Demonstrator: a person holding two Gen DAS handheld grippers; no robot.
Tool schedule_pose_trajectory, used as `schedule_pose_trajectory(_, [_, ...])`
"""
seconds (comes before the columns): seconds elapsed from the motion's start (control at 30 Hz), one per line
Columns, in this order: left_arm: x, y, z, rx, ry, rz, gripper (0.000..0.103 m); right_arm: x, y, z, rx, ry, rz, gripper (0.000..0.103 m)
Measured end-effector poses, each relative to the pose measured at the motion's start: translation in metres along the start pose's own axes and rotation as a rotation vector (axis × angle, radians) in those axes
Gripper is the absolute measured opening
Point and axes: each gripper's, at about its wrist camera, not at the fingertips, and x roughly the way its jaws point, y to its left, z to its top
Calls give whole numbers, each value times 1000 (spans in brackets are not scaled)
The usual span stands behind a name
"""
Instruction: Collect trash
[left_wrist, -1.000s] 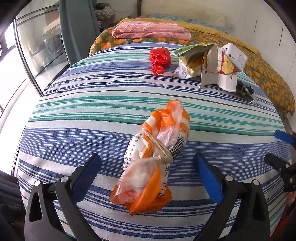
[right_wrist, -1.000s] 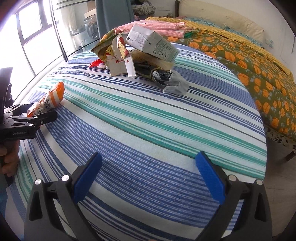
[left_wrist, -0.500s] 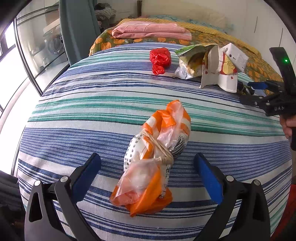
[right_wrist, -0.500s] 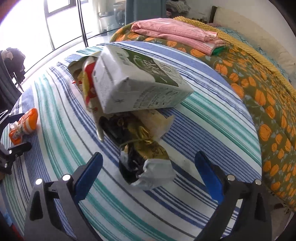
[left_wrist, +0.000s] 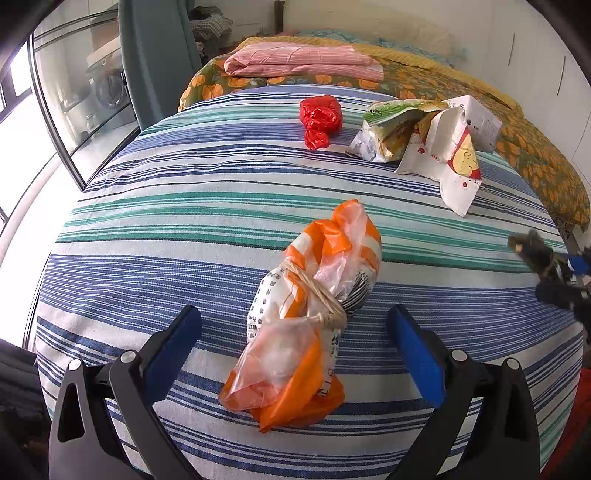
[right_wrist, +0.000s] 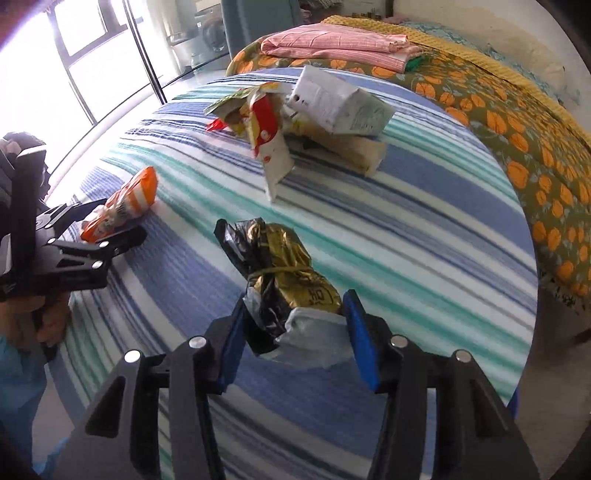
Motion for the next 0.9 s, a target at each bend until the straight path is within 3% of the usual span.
schedule_pose_trajectory(0.07, [0, 0, 0, 0, 0, 0, 99, -4, 6, -12, 35, 9, 47, 57])
schedule_pose_trajectory(0.2, [-2, 3, 0, 0, -3, -23, 98, -15, 6, -22, 53, 43, 113, 79])
schedule_pose_trajectory(0.33, [-12, 9, -4, 44, -11, -191, 98, -35, 9, -20, -94, 46, 78, 84])
schedule_pose_trajectory(0.43, [-18, 7, -2, 80, -4, -228, 98, -39, 14, -13, -207, 51, 41, 84])
schedule_pose_trajectory(0.53, [-28, -2, 9, 135, -33, -185, 98, -28, 18, 0, -246, 82, 55, 84])
schedule_pose_trajectory(0.77, [-17, -7, 24, 181, 48, -140, 98, 5, 24, 16, -215, 174, 64, 83])
schedule_pose_trajectory(0.87, [-13, -10, 17, 212, 63, -106, 95, 12, 28, 16, -218, 204, 49, 71])
schedule_pose_trajectory(0.9, [-14, -11, 16, 216, 64, -97, 94, 15, 29, 15, -219, 217, 35, 59])
